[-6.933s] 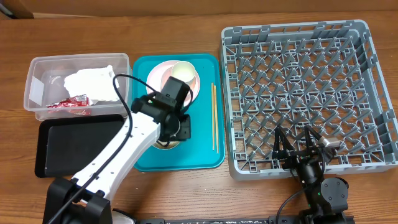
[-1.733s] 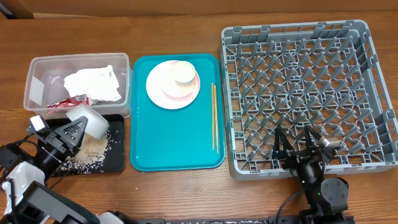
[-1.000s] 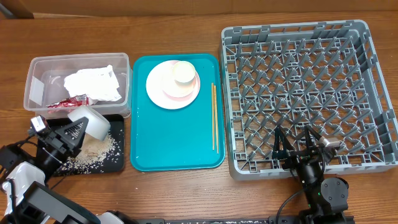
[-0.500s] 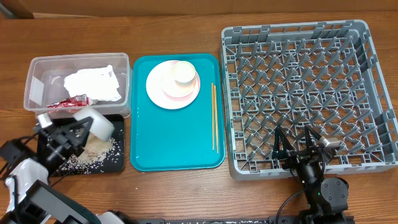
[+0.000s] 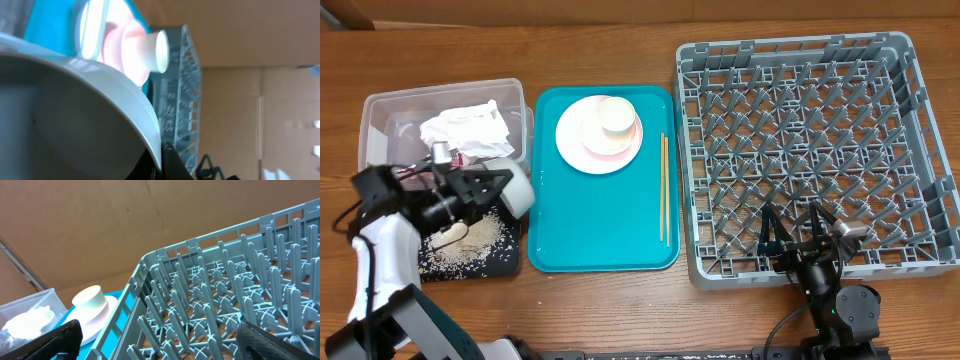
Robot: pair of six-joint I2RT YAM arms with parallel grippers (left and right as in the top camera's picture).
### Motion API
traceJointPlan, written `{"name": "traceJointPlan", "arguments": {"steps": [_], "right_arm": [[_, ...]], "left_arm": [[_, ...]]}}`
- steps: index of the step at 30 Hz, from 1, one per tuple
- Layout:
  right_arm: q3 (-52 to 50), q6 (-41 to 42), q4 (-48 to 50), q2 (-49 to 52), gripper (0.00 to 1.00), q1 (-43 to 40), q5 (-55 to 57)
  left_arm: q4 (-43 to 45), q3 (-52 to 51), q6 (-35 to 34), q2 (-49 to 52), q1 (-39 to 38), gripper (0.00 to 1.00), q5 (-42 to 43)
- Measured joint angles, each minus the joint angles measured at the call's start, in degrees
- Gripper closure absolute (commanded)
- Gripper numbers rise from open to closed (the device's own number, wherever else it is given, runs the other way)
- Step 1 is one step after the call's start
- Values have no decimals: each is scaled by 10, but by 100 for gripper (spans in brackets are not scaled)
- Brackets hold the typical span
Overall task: Sort waste into correct bins and load items into the dishwasher
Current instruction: 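Carry the emptied white bowl with the left gripper onto the teal tray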
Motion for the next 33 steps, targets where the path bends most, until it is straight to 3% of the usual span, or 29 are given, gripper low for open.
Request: {"name": "traceJointPlan", "arguments": {"steps": [14,24,33], "right_arm": [[0,0,0,0,0,0,0],[0,0,0,0,0,0,0],[0,0,0,0,0,0,0]], "left_arm": [[-33,29,-56,-95,-223,96,-275],[-32,29,-89,-97,-450,96,-462],[-28,29,-132,-83,-563,96,-593]]}}
